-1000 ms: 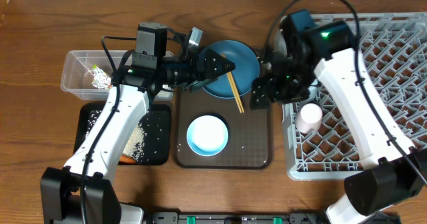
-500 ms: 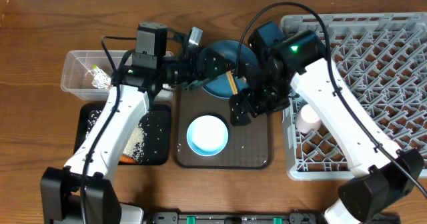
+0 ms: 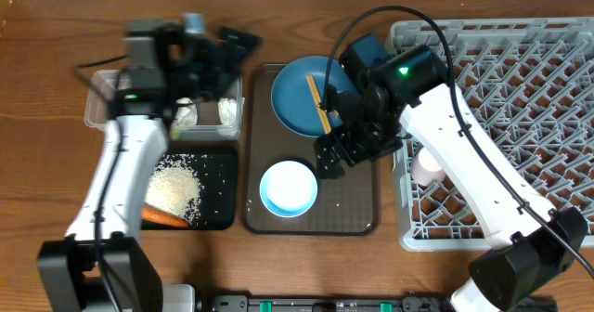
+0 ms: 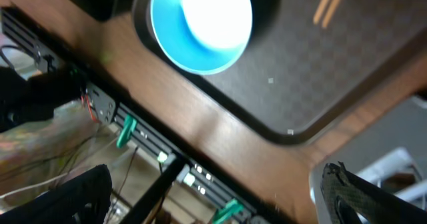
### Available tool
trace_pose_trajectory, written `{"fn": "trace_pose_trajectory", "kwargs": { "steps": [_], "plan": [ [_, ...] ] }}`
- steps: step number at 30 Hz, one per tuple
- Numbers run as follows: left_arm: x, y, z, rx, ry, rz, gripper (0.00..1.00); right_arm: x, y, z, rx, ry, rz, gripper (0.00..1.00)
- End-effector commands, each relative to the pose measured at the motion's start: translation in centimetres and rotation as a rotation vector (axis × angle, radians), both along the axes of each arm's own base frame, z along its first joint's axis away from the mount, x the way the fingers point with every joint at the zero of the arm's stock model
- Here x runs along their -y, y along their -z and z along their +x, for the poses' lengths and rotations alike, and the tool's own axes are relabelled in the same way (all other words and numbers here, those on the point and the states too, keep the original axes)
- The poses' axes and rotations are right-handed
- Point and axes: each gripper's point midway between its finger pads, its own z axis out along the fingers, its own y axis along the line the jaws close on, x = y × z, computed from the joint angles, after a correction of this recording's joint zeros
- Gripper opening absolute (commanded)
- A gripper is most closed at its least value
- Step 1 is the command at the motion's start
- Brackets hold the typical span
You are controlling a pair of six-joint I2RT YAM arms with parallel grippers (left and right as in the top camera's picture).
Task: Sort waste into correct bins and load items into the dishwasher rack
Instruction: 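Move the right gripper left to the light blue bowl on the brown tray, then lower the right gripper and close it on the light blue bowl rim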
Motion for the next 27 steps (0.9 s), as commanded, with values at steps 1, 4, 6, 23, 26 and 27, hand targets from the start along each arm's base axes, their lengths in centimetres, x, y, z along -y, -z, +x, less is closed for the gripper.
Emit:
{"fn": "trace_pose_trajectory", "kwargs": {
  "steps": [1, 4, 6, 23, 26, 27],
  "plan": [
    [-4.4, -0.5, 0.1, -0.022, -0.067, -0.074, 0.98, -1.7, -0.2, -0.4, 0.028, -0.050, 0.036, 0.99],
    [-8.4, -0.5, -0.1, -0.034, -0.135, -0.104, 0.98, -3.3, 0.2, -0.7, 0.054, -0.078, 0.054, 0.99],
    [-10.2, -0.4, -0.6, -0.055, -0.166, -0.129, 0.98, -4.6, 0.4, -1.1, 0.076, -0.117, 0.070, 0.99],
    [-13.6, 0.7, -1.7, -0.130, -0.253, -0.158, 0.98, -12.8, 7.4, -4.7, 0.244, -0.248, 0.116, 0.59],
    [-13.6, 0.7, -1.7, -0.130, -0.253, -0.158, 0.98, -13.4, 9.6, -4.8, 0.322, -0.230, 0.077, 0.59],
    [-13.6, 0.7, -1.7, -0.130, -0.253, -0.158, 0.98, -13.4, 10.2, -4.7, 0.346, -0.223, 0.061, 0.59]
  ]
}}
